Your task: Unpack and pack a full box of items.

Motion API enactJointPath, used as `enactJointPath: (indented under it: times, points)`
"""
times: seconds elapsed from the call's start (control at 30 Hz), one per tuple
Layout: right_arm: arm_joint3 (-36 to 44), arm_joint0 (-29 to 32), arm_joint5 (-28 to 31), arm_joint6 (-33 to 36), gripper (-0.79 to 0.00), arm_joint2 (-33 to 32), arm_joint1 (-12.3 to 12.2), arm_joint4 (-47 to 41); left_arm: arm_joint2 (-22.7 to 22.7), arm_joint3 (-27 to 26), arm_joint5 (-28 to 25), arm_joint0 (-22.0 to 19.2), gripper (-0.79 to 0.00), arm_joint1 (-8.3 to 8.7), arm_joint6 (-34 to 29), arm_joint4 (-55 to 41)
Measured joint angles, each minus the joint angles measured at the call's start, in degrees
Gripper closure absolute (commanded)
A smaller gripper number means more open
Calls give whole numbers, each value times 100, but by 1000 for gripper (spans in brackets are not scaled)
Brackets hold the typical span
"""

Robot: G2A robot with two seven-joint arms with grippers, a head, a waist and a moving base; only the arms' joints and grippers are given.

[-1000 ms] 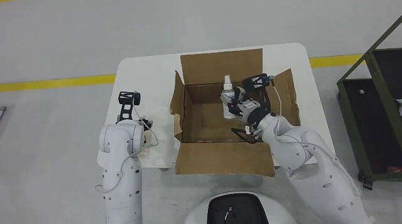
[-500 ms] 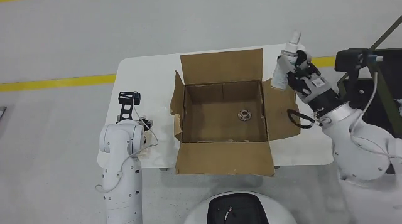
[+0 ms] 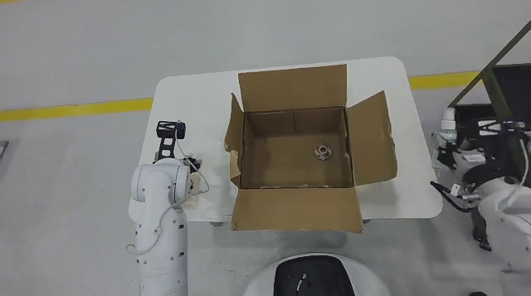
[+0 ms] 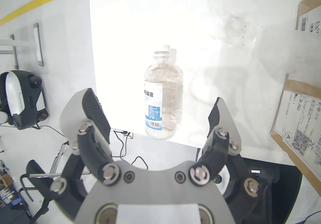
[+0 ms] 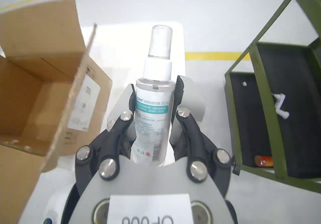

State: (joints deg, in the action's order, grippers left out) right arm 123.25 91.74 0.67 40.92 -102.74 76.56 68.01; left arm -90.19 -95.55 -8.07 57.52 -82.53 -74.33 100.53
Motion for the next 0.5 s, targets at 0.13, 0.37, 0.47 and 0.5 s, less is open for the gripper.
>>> enactJointPath:
  times: [0.13, 0.37, 0.47, 0.5]
  points:
    - [-469, 20, -38, 213, 0, 333, -10, 447, 0, 0, 0, 0, -785, 0, 0, 0]
    - [-1425, -325, 34, 284, 0, 747, -30, 932, 0, 0, 0, 0, -785, 0, 0, 0]
    - [-1844, -495, 120, 183, 0, 876, -34, 949, 0, 0, 0, 0, -785, 0, 0, 0]
    - [-1936, -541, 141, 163, 0, 921, -34, 956, 0, 0, 0, 0, -785, 0, 0, 0]
